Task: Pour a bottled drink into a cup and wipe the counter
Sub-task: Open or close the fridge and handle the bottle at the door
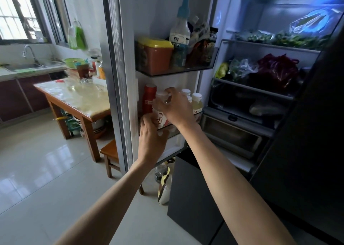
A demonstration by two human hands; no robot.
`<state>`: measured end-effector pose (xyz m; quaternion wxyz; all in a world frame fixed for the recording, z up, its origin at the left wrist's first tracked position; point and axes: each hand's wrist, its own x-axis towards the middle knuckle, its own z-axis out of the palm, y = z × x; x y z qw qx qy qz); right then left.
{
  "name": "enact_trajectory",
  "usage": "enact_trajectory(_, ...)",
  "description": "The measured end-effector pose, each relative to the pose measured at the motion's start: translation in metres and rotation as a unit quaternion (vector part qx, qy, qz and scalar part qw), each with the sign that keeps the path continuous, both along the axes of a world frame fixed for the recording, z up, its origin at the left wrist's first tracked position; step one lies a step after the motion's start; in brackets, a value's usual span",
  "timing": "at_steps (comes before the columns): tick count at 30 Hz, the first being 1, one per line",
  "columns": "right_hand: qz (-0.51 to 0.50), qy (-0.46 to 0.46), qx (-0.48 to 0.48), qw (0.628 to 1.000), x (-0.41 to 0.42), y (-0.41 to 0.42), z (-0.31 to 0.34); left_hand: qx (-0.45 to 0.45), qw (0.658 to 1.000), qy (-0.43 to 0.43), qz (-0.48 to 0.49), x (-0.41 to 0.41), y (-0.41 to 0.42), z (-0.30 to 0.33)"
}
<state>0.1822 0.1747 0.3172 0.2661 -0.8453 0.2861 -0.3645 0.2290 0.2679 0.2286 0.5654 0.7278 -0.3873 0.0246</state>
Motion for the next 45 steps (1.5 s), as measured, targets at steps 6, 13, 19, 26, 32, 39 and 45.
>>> enact_trajectory(6, -0.007, 0.077, 0.018, 0.997, 0.004, 0.009, -0.02, -0.027, 0.999, -0.044, -0.008, 0.004, 0.001, -0.007)
enact_trajectory(13, -0.008, 0.114, 0.029, 0.993, -0.005, 0.016, -0.011, 0.002, 0.998, -0.021, -0.058, 0.009, 0.015, 0.007)
enact_trajectory(19, 0.004, 0.025, -0.015, 1.0, -0.029, 0.02, -0.003, -0.186, 0.963, -0.19, 0.049, 0.029, 0.061, 0.072)
enact_trajectory(26, 0.019, -0.017, -0.121, 0.992, -0.038, 0.039, 0.025, -0.128, 0.99, 0.06, 0.012, 0.124, 0.055, 0.13)
enact_trajectory(32, 0.016, -0.036, -0.194, 0.98, -0.038, 0.061, 0.041, -0.075, 0.994, 0.073, -0.032, 0.146, 0.041, 0.129)
enact_trajectory(39, -0.056, -0.092, -0.316, 0.942, -0.039, 0.094, 0.068, -0.072, 0.997, 0.003, 0.025, 0.101, 0.044, 0.115)
enact_trajectory(45, -0.083, -0.104, -0.469, 0.873, -0.064, 0.108, 0.111, -0.095, 0.99, -0.098, -0.02, 0.009, 0.039, 0.098)
